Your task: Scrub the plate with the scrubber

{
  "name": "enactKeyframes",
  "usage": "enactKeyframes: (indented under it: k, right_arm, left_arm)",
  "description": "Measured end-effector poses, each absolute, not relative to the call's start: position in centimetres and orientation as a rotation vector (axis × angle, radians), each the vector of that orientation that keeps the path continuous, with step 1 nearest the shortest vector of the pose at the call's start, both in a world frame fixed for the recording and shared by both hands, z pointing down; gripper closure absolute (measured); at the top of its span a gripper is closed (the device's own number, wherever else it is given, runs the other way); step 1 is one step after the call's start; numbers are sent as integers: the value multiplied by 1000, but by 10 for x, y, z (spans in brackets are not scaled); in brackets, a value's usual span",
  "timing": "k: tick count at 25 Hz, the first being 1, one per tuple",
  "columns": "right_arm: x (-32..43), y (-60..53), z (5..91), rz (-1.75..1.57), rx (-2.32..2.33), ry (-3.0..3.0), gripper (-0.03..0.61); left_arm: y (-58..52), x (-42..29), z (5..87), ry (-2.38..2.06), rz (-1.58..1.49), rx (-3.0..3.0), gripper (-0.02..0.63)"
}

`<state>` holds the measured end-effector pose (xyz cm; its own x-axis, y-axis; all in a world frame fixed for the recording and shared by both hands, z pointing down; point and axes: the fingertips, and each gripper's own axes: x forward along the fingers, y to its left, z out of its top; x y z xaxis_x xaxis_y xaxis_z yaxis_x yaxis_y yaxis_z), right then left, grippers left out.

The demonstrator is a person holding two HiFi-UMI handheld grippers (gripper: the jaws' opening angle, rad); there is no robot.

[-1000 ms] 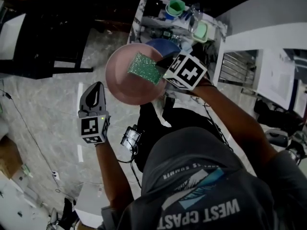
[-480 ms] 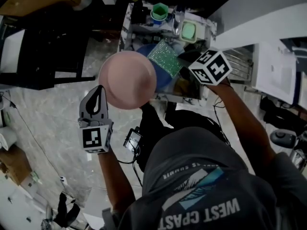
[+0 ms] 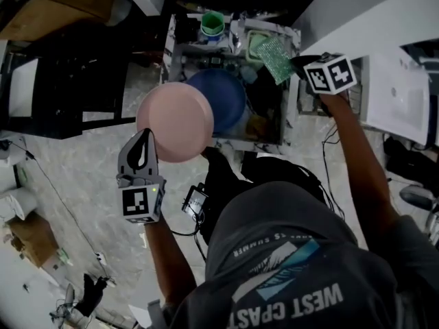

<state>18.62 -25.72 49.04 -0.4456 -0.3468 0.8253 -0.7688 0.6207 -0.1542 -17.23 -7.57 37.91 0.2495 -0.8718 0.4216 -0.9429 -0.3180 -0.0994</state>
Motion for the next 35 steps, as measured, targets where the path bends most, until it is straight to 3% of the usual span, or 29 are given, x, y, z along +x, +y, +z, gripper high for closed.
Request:
enactKeyframes:
  k: [13,35]
  right_arm:
    - [271,-325,541,867,1042,-1998,546]
    - [281,-345,565,1003,1111,-2035,535]
  left_arm:
    - [-86,-130,382,-1669,689,2319,611]
    - [-100,-108,379,-1643,731,2321,611]
